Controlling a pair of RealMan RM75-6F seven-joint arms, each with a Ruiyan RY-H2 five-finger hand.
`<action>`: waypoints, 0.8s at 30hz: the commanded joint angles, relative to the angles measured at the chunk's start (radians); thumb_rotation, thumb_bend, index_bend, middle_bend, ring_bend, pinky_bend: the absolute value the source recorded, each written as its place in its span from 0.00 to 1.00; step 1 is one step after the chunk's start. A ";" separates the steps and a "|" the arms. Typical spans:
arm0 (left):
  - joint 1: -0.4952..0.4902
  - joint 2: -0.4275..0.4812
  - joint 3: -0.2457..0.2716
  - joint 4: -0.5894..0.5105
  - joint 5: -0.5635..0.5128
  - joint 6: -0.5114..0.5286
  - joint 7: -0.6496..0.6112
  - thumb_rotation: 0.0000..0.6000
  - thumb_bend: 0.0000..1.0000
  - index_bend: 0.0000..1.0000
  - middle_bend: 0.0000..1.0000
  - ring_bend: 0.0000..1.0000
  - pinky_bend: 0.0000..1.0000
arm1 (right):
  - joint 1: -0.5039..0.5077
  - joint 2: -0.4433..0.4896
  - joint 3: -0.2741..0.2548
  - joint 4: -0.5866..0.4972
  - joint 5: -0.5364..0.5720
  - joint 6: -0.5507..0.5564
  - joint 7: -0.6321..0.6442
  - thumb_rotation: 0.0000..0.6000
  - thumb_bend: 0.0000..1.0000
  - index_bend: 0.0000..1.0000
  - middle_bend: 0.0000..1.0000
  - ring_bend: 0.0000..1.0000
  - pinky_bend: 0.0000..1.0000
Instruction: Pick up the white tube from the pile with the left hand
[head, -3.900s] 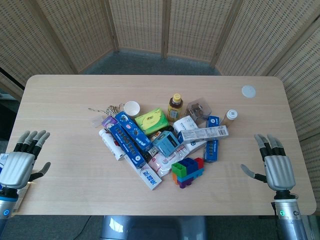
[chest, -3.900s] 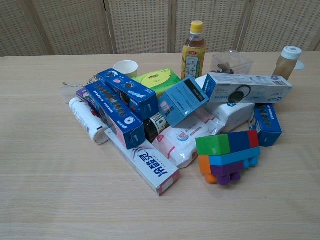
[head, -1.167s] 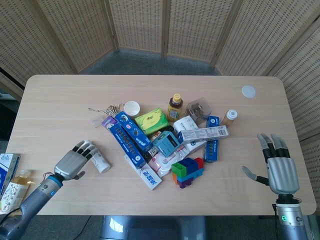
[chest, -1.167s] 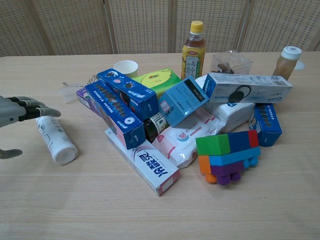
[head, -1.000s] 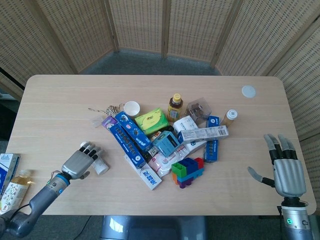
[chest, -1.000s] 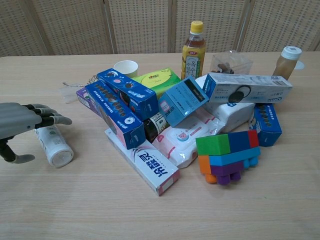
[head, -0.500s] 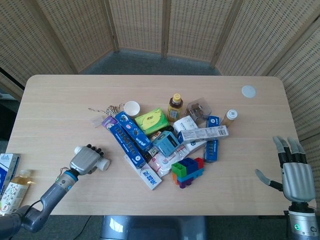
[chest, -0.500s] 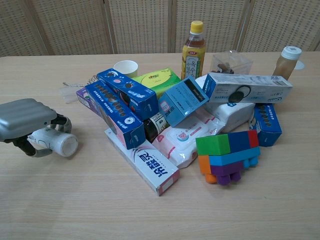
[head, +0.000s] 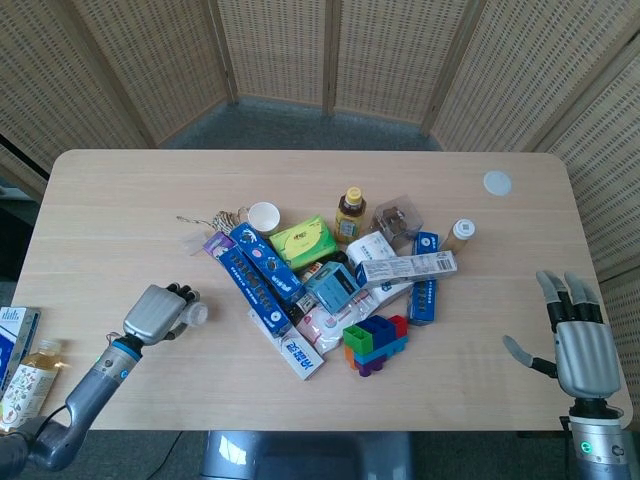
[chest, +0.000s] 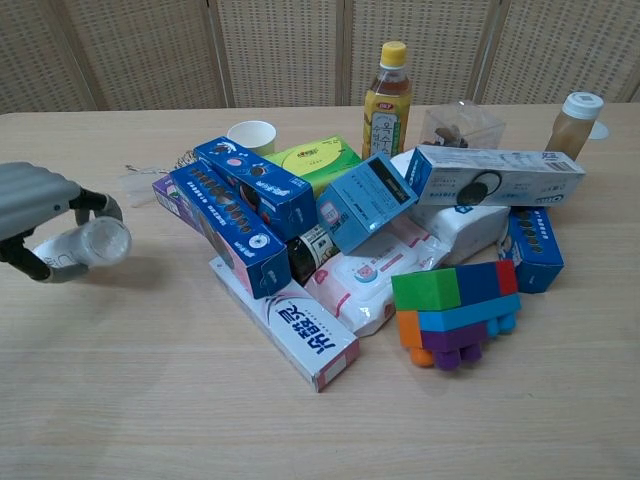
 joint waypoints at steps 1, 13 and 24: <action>0.010 0.091 -0.040 -0.114 0.005 0.062 -0.039 1.00 0.35 0.92 0.97 0.94 0.80 | 0.004 -0.008 0.000 0.010 0.003 -0.006 0.006 0.00 0.19 0.00 0.12 0.00 0.00; 0.009 0.343 -0.205 -0.412 -0.018 0.198 -0.116 1.00 0.34 0.93 0.98 0.96 0.83 | 0.016 -0.031 0.004 0.042 0.003 -0.020 0.030 0.00 0.19 0.00 0.12 0.00 0.00; -0.013 0.529 -0.348 -0.616 -0.136 0.203 -0.149 1.00 0.33 0.94 0.99 0.96 0.83 | 0.010 -0.051 -0.007 0.067 -0.012 -0.009 0.064 0.00 0.19 0.00 0.12 0.00 0.00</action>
